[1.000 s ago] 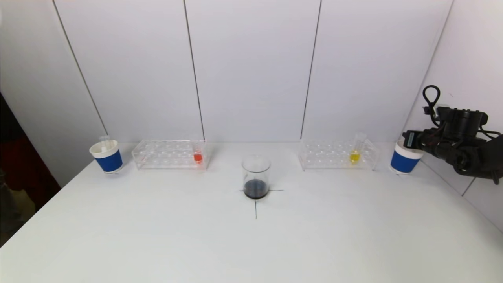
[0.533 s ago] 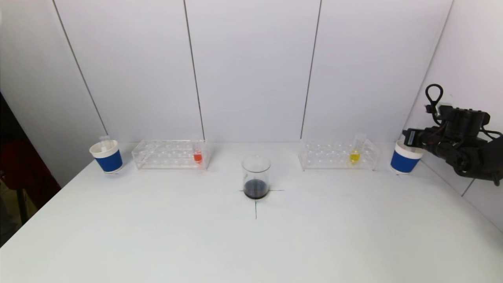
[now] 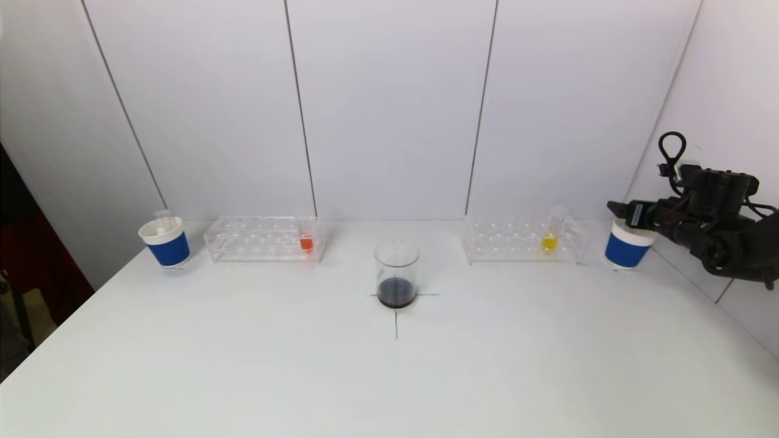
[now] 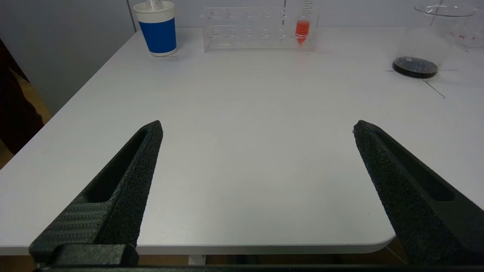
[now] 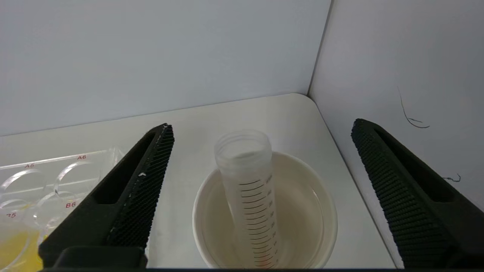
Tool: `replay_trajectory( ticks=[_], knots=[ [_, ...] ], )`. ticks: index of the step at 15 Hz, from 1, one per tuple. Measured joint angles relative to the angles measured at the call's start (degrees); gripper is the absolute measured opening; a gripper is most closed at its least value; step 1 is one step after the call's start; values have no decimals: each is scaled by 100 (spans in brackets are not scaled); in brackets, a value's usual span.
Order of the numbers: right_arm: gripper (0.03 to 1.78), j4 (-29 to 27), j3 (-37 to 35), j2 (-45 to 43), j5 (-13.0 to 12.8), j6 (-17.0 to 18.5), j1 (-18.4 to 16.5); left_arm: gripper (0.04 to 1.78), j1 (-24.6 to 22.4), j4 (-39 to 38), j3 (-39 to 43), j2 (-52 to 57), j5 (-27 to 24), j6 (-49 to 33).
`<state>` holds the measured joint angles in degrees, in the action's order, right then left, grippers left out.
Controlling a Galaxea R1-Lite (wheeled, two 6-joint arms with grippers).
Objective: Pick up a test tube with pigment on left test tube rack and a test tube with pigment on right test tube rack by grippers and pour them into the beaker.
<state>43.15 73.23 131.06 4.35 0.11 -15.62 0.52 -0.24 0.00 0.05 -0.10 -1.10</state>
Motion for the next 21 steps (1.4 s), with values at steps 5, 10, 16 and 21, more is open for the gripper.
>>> replay_trajectory(
  ticks=[5,10,16,21],
  knots=[
    [177,0,-66,-123,0,-13,5,176,0,0,0,0,-1,-2],
    [177,44,-567,-728,-24,-57,236,176,0,2,0,0,0,-5],
    [177,527,-2219,-2105,-127,-16,953,176,0,0,0,0,0,-5],
    [177,1119,-3897,-3569,-218,-13,1477,176,0,0,0,0,0,-6]
  ],
)
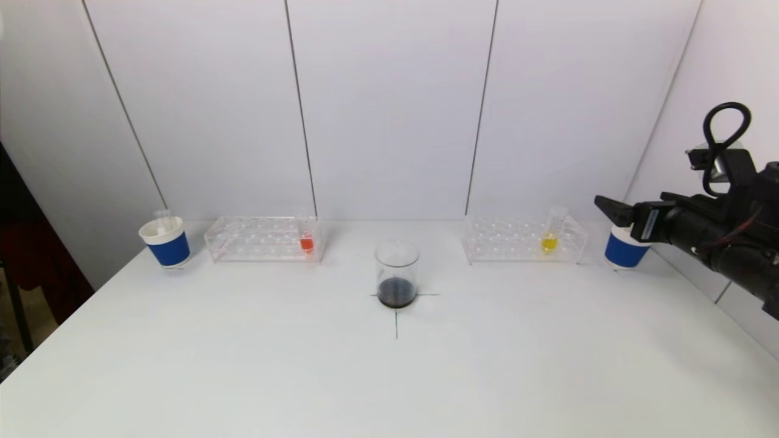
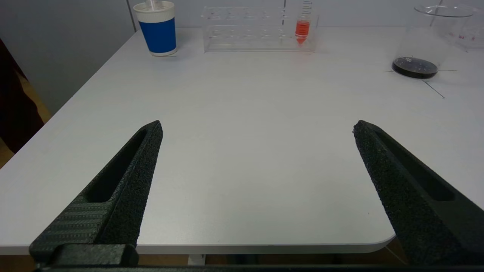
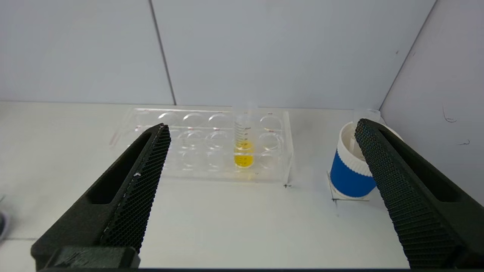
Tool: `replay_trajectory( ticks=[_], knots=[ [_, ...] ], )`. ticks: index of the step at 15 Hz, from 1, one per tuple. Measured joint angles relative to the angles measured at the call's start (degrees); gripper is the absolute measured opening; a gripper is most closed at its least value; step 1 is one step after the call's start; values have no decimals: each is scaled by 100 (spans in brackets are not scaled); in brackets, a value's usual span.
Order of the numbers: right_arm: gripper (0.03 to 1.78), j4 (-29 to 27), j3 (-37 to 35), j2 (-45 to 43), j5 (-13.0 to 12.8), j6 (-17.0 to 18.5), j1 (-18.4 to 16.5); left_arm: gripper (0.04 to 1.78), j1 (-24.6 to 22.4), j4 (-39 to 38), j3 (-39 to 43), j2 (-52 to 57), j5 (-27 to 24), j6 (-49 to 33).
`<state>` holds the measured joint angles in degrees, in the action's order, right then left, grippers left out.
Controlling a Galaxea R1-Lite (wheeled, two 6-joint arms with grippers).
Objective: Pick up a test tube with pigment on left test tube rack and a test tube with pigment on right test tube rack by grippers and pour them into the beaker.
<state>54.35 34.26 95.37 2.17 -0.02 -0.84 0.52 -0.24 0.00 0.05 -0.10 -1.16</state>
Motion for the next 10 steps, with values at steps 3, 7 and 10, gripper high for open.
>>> replay_trajectory(
  ticks=[3,7,10],
  knots=[
    [177,28,-956,-1001,-9,7,194,176,0,0,0,0,2,0],
    [177,-40,-1965,-2413,-2,7,271,176,0,2,0,0,2,1],
    [177,-308,-2519,-3515,-13,-49,282,176,0,2,0,0,0,4]
  ],
)
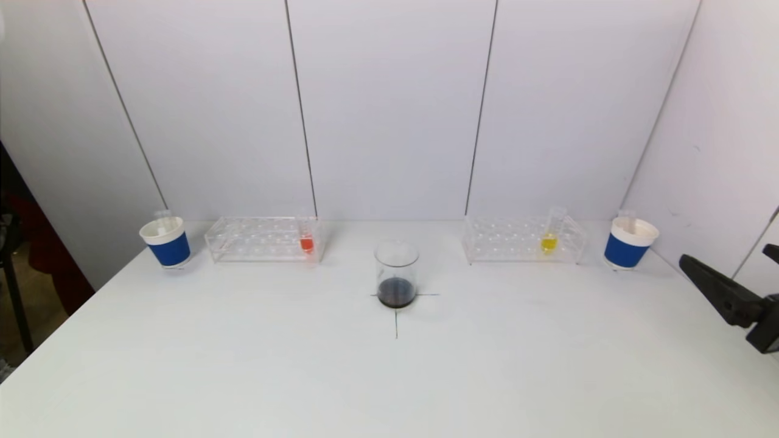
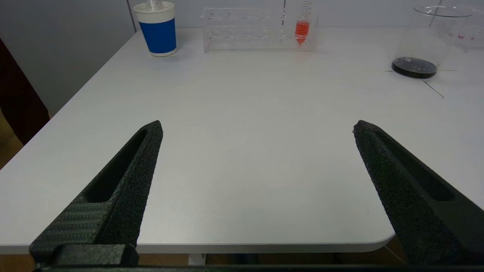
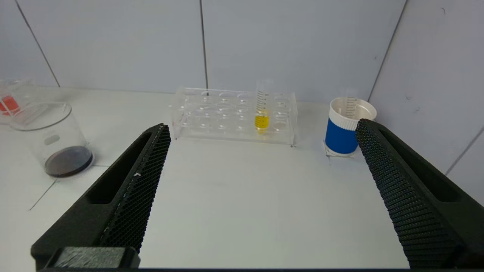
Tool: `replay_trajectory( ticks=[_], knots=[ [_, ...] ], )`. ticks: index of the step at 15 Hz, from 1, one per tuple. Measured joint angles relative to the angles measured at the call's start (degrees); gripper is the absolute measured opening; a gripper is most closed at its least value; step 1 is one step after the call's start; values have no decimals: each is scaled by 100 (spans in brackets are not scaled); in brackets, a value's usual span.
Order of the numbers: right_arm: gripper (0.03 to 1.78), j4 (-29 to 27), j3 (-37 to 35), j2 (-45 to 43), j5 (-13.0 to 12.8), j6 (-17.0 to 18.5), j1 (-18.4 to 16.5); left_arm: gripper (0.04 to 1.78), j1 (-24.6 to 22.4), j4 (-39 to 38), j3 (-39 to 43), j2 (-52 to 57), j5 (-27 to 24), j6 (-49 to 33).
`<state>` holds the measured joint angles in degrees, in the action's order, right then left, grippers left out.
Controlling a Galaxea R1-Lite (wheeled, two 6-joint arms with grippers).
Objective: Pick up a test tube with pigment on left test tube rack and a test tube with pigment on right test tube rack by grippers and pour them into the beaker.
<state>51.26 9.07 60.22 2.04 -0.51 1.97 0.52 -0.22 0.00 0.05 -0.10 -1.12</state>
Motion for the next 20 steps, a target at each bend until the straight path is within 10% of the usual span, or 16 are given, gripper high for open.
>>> replay_trajectory(
  ticks=[12,15,20],
  knots=[
    [177,-4187,-594,-5408,-141,-172,-173,176,0,-2,0,0,0,-2],
    [177,-4120,-847,-5866,-517,-155,-200,176,0,-2,0,0,0,-2],
    [177,-4589,-907,-6022,-404,-202,-207,176,0,-2,0,0,0,-2]
  ],
)
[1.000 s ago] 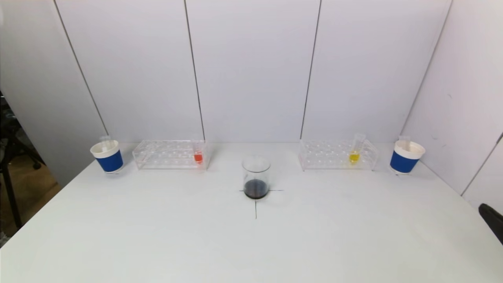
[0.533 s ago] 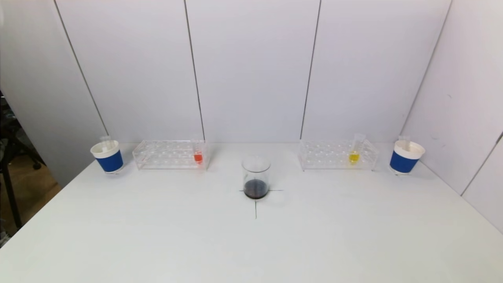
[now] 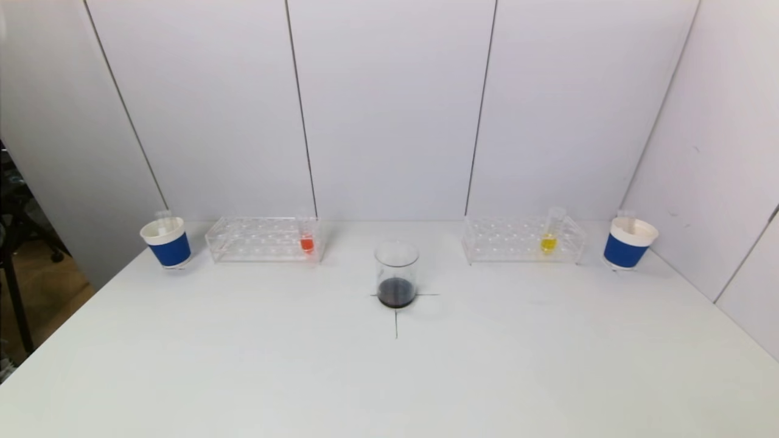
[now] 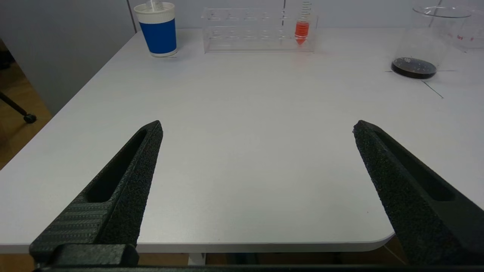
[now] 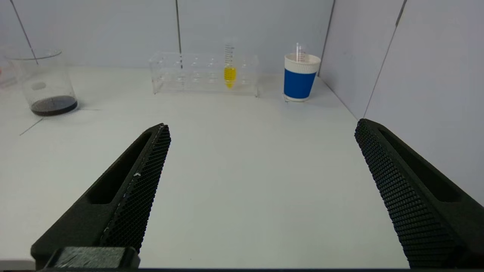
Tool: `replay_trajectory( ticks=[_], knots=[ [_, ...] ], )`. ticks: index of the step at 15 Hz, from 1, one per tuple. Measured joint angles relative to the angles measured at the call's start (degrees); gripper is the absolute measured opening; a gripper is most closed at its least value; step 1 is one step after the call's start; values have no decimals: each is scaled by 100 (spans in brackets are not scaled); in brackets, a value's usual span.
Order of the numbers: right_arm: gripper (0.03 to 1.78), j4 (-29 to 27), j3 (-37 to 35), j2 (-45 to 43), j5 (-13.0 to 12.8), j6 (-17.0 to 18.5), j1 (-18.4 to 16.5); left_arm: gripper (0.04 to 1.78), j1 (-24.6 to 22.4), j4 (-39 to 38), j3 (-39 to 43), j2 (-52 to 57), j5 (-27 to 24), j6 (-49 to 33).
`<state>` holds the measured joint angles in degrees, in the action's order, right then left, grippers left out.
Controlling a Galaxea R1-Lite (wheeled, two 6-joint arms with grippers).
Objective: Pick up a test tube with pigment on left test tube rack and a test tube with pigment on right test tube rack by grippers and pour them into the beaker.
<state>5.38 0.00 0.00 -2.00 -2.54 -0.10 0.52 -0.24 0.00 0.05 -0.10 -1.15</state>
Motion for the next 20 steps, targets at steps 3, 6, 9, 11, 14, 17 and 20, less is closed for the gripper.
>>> replay_trajectory(
  ticks=[3,6,9,11,14,17,20],
  knots=[
    [177,-533,7,-13,99,141,7,176,0,0,0,0,0,0],
    [177,-513,2,-13,73,267,10,176,0,2,0,0,0,0],
    [177,-497,0,-13,62,510,7,176,0,2,0,0,0,0],
    [177,-497,0,-13,60,525,10,176,0,2,0,0,0,0],
    [177,-496,0,-13,60,506,7,176,0,0,0,0,0,0],
    [177,-494,0,-13,60,549,10,176,0,0,0,0,-1,0],
    [177,-496,0,-13,60,551,10,176,0,0,0,0,0,0]
  ],
)
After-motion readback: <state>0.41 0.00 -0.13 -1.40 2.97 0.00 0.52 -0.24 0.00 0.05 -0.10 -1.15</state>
